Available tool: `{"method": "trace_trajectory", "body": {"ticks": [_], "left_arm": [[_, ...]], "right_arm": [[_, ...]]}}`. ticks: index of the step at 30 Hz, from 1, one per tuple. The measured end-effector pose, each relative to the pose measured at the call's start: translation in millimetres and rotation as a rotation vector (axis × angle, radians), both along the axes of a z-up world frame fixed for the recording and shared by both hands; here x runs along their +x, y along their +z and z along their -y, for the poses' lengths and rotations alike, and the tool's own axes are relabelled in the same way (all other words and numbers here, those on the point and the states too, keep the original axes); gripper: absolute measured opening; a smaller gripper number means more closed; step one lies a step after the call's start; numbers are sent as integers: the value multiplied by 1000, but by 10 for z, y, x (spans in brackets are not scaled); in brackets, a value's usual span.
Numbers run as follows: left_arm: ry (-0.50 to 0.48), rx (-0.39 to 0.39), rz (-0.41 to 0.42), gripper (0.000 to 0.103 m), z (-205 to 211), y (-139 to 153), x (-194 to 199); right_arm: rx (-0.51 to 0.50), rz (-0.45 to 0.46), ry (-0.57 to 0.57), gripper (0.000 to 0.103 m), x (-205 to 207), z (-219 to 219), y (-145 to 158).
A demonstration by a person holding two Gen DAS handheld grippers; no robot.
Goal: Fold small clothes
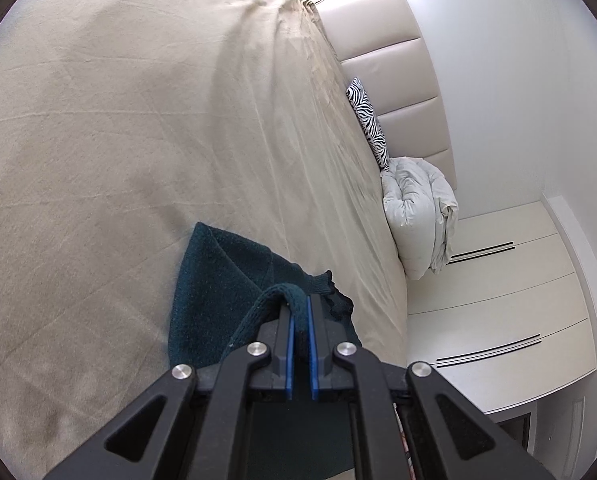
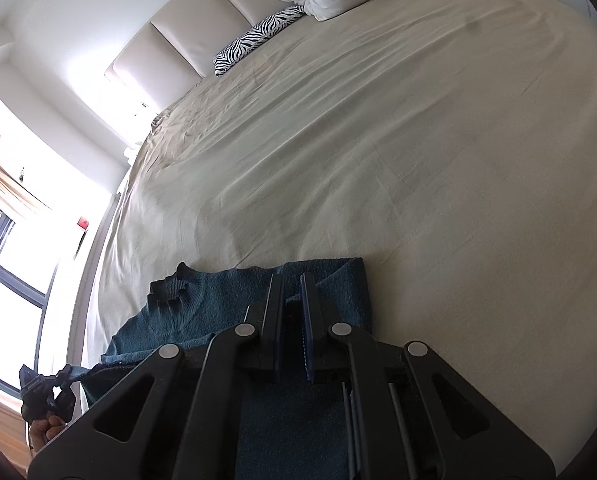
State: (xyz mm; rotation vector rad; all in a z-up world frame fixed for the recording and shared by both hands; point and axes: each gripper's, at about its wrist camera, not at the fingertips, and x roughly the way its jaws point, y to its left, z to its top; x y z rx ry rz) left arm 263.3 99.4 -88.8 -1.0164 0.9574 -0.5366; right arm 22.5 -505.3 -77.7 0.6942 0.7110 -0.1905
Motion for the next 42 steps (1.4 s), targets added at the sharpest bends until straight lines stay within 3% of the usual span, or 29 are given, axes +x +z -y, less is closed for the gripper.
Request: {"method": "trace_trajectory", "body": {"ticks": [15, 21, 23, 24, 25, 26, 27, 30, 37, 42], "left_arm": [[-6, 30, -48, 6, 170, -224, 385], [-6, 72, -72, 10, 182, -272, 340], [15, 85, -83, 37, 125, -274, 288], [22, 83, -78, 43, 95, -264, 259], [25, 90, -70, 50, 70, -248, 241], [24, 103, -59, 51, 47, -218, 216], [22, 121, -45, 52, 29, -182, 191], [-2, 192, 12, 52, 25, -75, 124], [-110, 492, 168, 52, 440, 82, 115], [-158, 568, 178, 51, 661, 18, 220]], "right_arm": [[-20, -62, -39, 7, 452, 195, -294], [-224, -165, 106, 11, 626, -200, -210], [-266, -186, 139, 22, 673, -293, -219], [-271, -188, 148, 26, 662, -317, -218], [-271, -190, 152, 36, 671, -334, -231], [-269, -192, 151, 55, 673, -343, -244], [-268, -183, 141, 59, 656, -347, -244], [-275, -171, 141, 60, 639, -354, -249], [-292, -146, 140, 60, 564, -340, -244], [-293, -153, 145, 60, 561, -298, -258]]}}
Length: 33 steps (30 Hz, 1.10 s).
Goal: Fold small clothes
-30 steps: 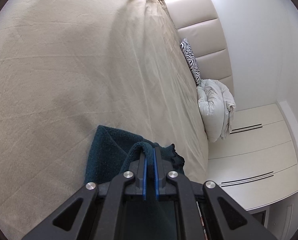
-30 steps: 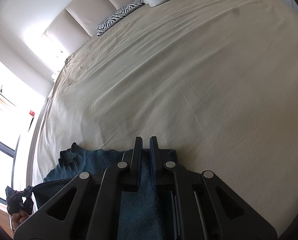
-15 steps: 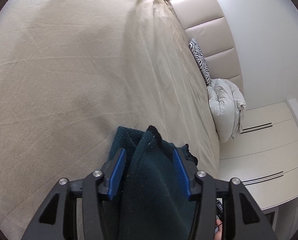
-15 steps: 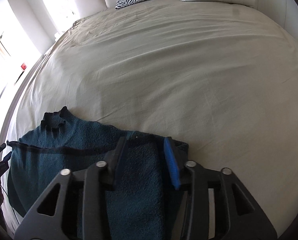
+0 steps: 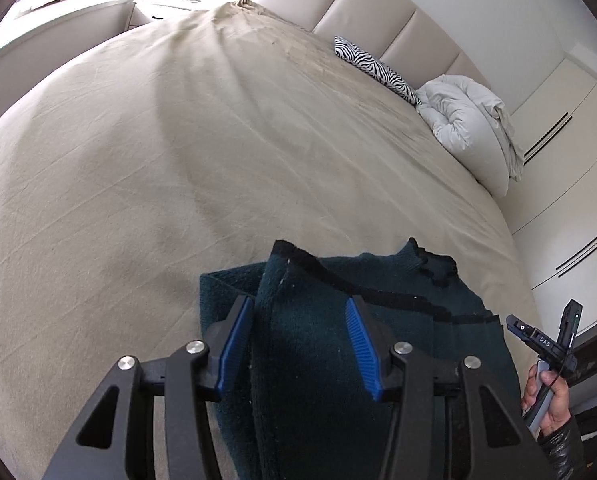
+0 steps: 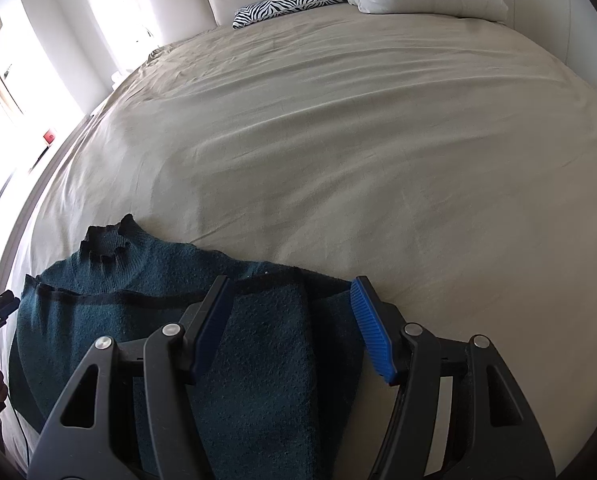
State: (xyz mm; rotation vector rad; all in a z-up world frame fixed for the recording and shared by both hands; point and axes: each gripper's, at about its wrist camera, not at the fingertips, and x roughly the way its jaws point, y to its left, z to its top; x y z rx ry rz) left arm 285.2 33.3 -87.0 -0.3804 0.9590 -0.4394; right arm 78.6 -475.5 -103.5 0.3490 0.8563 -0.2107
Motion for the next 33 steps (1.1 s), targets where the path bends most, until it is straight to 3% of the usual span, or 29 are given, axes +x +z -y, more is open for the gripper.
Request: {"method": "trace_trajectory", "body": {"ticks": [9, 16, 26, 30, 33], "left_arm": [[3, 51, -11, 31, 10, -79, 121], [-4, 87, 2, 10, 40, -73, 117], [-1, 87, 12, 8, 33, -74, 90], [-3, 90, 14, 7, 27, -76, 92], [-1, 91, 18, 7, 25, -68, 86]], "right_arm": [[-37, -16, 55, 58, 42, -68, -44], [-127, -66, 121, 35, 159, -285, -69], [-10, -104, 26, 30, 187, -6, -216], [-30, -102, 83, 30, 241, -64, -222], [-97, -102, 111, 11, 252, -164, -198]]}}
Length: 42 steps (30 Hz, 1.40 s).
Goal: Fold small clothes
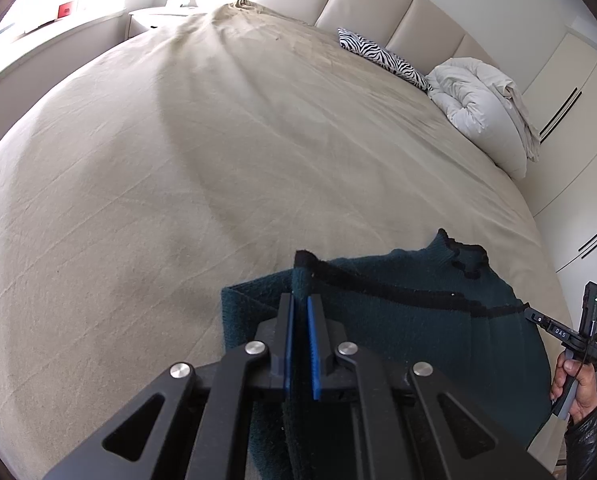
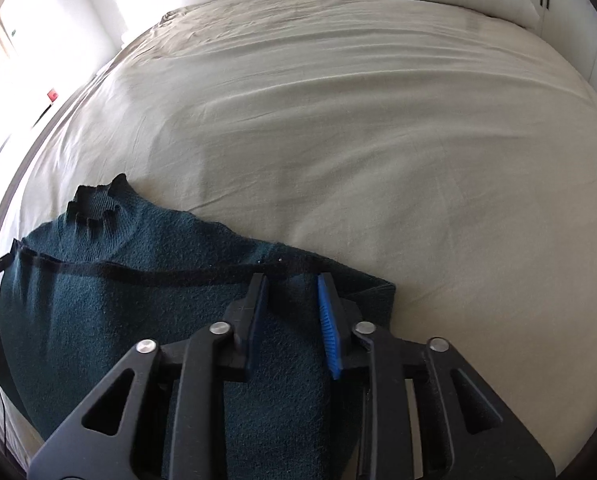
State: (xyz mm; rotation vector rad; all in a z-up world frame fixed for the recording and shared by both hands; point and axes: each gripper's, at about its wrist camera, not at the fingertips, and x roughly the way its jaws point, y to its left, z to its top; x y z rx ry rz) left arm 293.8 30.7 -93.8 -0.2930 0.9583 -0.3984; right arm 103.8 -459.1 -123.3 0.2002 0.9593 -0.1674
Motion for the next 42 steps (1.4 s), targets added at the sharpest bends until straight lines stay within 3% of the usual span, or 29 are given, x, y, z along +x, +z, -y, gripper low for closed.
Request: {"method": "trace_trajectory", "body": {"ticks": [2, 8, 16, 28, 39, 42], "left_arm": [[5, 1, 9, 7, -10, 12, -8], [33, -10, 40, 6, -61, 75, -36], [67, -25, 58, 6, -119, 135, -33], [118, -36, 77, 6, -152, 164, 59], [133, -32, 38, 6, -142, 4, 184], [158, -12, 43, 0, -169, 4, 200]], "right_arm": [[-17, 21, -3, 7, -21, -25, 42], [-107, 110, -3, 6, -140, -147, 292], [-129, 181, -66, 5, -152, -46, 492], [-135, 185, -130, 5, 6, 50, 394], [-109, 131, -174, 5, 108, 160, 112], [-113, 134, -175, 5, 148, 166, 104]]}}
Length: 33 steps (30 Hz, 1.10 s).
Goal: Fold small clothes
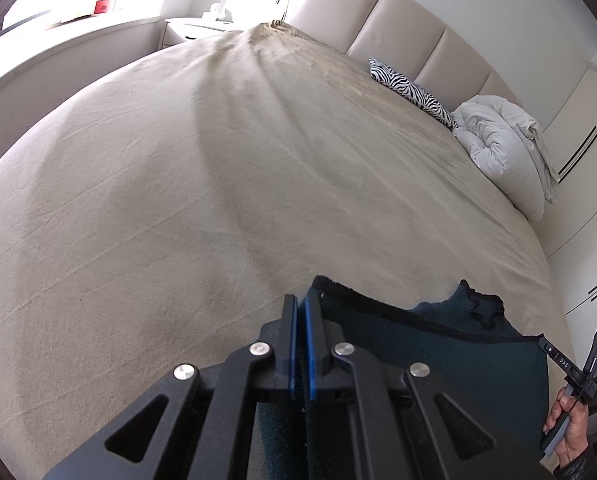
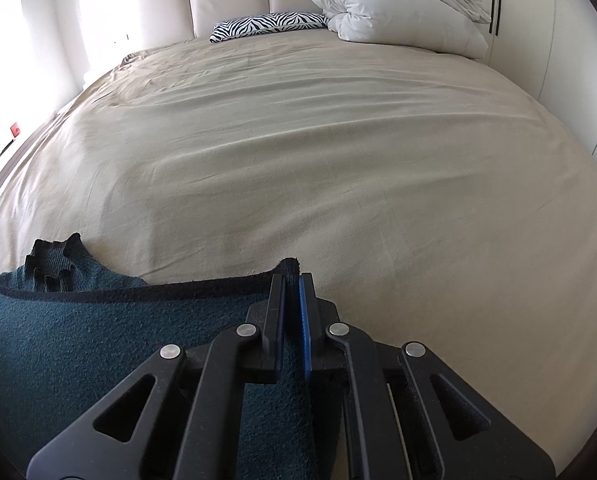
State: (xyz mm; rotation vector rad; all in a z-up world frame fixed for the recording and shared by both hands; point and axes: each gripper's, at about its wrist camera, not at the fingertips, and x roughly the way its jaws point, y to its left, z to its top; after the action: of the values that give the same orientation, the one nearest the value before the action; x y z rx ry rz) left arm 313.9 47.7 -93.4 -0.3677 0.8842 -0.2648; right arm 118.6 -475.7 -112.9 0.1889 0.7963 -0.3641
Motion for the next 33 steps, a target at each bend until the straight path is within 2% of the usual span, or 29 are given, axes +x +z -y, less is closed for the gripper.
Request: {"method": "trace_trajectory", "body": {"ticks": [5, 9, 12, 15, 17, 18, 21, 23, 27, 29, 33], "left_arm": [[21, -7, -10, 0, -114, -33, 3], [8, -2, 8, 0, -90, 8, -90], [-9, 12, 37, 0, -38, 140, -144], [-34, 21, 65, 0, 41, 288, -214], [-63, 35, 73, 1, 137, 338, -259], [-77, 45, 74, 1, 192, 349, -282], [-112, 74, 80, 4, 373, 340, -367], [-138, 92, 76, 11, 504, 305, -417], [-156, 172, 69, 14, 702, 185, -470], [-146, 217, 43, 16, 723, 72, -457], [-129, 223, 38, 17, 620, -29, -499]], "right_arm": [[-11, -15, -4, 5, 35, -41, -43], [19, -95, 6, 6, 79, -21, -188], [57, -79, -15, 9, 22, 40, -159], [55, -59, -55, 28, -90, 86, -102], [40, -24, -81, 51, -191, 79, -56], [38, -4, -90, 53, -236, 68, -36], [76, 21, -69, 54, -342, -20, 20], [88, 36, -22, 54, -375, -157, 59], [106, 43, 101, 54, -372, -547, 96], [111, 45, 155, 54, -358, -733, 95], [143, 43, 161, 54, -368, -832, 32]]}}
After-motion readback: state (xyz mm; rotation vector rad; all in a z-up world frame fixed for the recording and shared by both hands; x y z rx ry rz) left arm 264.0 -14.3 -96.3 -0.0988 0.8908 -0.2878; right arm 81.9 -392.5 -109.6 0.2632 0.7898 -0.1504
